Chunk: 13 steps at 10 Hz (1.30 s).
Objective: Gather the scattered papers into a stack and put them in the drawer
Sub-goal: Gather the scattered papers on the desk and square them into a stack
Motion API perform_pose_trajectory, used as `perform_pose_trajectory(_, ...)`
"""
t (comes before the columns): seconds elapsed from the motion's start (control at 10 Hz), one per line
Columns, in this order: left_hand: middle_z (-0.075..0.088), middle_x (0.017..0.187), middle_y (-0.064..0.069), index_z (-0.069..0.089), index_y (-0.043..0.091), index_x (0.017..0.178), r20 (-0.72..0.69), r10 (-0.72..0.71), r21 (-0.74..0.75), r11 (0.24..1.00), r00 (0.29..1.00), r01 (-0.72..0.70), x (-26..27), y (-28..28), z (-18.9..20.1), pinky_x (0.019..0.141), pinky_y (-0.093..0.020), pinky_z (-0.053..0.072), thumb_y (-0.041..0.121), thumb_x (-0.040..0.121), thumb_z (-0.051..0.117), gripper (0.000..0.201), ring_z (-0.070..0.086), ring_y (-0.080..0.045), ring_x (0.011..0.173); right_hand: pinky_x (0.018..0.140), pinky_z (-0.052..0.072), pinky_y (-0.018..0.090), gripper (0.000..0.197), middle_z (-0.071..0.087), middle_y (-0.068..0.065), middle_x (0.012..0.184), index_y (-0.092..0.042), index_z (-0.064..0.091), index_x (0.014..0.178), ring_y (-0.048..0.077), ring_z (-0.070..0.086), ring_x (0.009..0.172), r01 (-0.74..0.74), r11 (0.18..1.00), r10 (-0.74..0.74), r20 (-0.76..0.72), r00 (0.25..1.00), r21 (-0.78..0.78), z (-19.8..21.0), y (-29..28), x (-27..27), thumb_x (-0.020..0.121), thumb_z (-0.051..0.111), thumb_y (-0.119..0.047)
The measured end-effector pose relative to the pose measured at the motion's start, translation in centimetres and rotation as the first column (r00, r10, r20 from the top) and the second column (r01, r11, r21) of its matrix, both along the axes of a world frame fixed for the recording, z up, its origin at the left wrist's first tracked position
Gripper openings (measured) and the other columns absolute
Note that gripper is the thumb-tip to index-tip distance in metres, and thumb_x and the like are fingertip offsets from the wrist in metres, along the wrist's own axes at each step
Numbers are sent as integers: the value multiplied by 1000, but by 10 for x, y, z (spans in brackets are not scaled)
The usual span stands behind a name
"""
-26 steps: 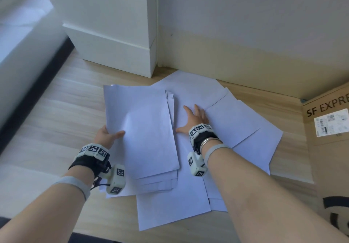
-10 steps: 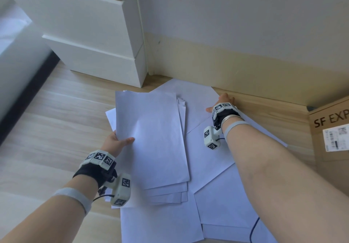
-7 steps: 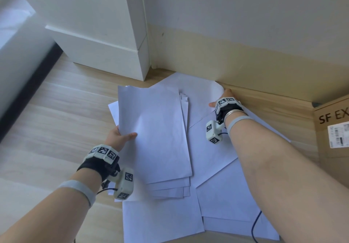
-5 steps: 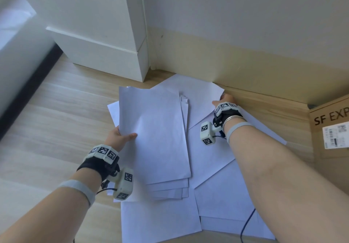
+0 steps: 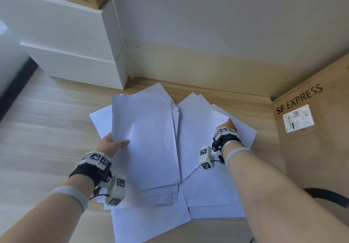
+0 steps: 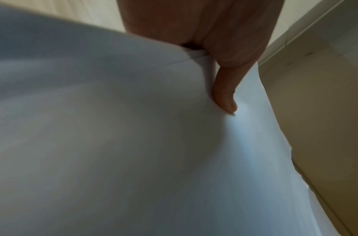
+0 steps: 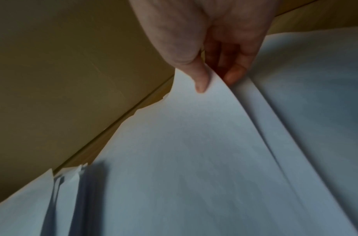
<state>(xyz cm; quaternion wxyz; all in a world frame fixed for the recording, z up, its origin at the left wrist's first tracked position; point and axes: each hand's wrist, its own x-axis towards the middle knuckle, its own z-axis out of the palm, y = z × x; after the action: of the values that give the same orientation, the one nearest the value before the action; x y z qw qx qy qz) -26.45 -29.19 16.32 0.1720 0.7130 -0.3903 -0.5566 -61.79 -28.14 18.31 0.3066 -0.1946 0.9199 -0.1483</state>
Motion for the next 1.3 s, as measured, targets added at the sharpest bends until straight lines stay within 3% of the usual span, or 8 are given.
perform_pose_trajectory(0.3, 64, 114, -18, 57, 5, 121, 34, -50, 0, 999, 998, 50, -1, 8, 0, 99, -50, 45, 11, 80, 69, 44, 60, -36, 104, 103, 38, 46, 94, 19, 12, 150, -29, 12, 147, 36, 33, 134, 300, 954, -294, 127, 947, -23, -3, 21, 34, 79, 73, -10)
perform_pose_trajectory(0.5, 62, 121, -22, 57, 5, 121, 45, -70, 7, 998, 997, 70, 0, 10, -1, 101, -53, 44, 13, 80, 70, 44, 59, -39, 111, 99, 43, 44, 94, 37, 17, 145, -23, 10, 149, 34, 50, 126, 403, 905, -362, 254, 897, -135, 3, 32, 34, 80, 72, -11)
perform_pose_trajectory(0.7, 62, 121, -21, 56, 4, 122, 44, -84, 2, 996, 995, 84, -4, 12, 2, 100, -50, 44, 12, 81, 68, 44, 58, -39, 112, 99, 43, 38, 73, 53, 13, 135, -6, 37, 139, 30, 55, 121, 163, 984, -177, 274, 945, 73, 7, 47, 43, 80, 71, -32)
perform_pose_trajectory(0.9, 63, 120, -23, 59, 5, 119, 20, -88, -9, 996, 996, 89, -10, 18, 4, 98, -49, 46, 9, 79, 70, 41, 60, -39, 110, 83, 48, 22, 33, 54, 12, 134, -7, 55, 125, 27, 57, 115, -71, 976, 40, 151, 988, 206, 32, 67, 23, 95, 50, -20)
perform_pose_trajectory(1.0, 62, 122, -25, 57, 2, 122, -8, -101, -15, 995, 995, 101, -15, 21, 5, 95, -47, 46, 7, 81, 68, 43, 59, -39, 108, 65, 52, 21, 21, 60, 17, 107, -1, 62, 100, 29, 58, 102, -138, 941, 99, 139, 985, 310, 42, 81, 3, 93, 53, -19)
perform_pose_trajectory(1.1, 60, 123, -27, 55, -2, 122, -50, -106, -15, 994, 993, 106, -23, 24, 5, 88, -42, 45, 4, 82, 66, 42, 56, -30, 95, 72, 41, 27, 30, 47, 6, 69, -9, 49, 62, 22, 50, 75, -207, 900, 192, 76, 978, 383, 31, 94, -12, 89, 58, -16)
perform_pose_trajectory(1.2, 60, 123, -27, 54, -3, 123, -60, -116, -16, 993, 991, 116, -29, 26, 2, 89, -42, 46, 4, 82, 67, 43, 54, -28, 94, 86, 39, 35, 24, 49, 14, 109, -5, 57, 114, 28, 48, 100, 72, 989, -82, 73, 994, 129, 3, 107, -22, 93, 51, -14)
perform_pose_trajectory(1.3, 60, 122, -29, 55, -2, 122, -62, -124, -8, 992, 990, 123, -32, 27, -1, 90, -45, 46, 5, 81, 67, 43, 55, -29, 93, 103, 39, 40, 50, 44, 19, 140, -5, 47, 135, 33, 45, 128, 84, 988, -90, 42, 995, 130, -16, 109, -24, 88, 59, -19)
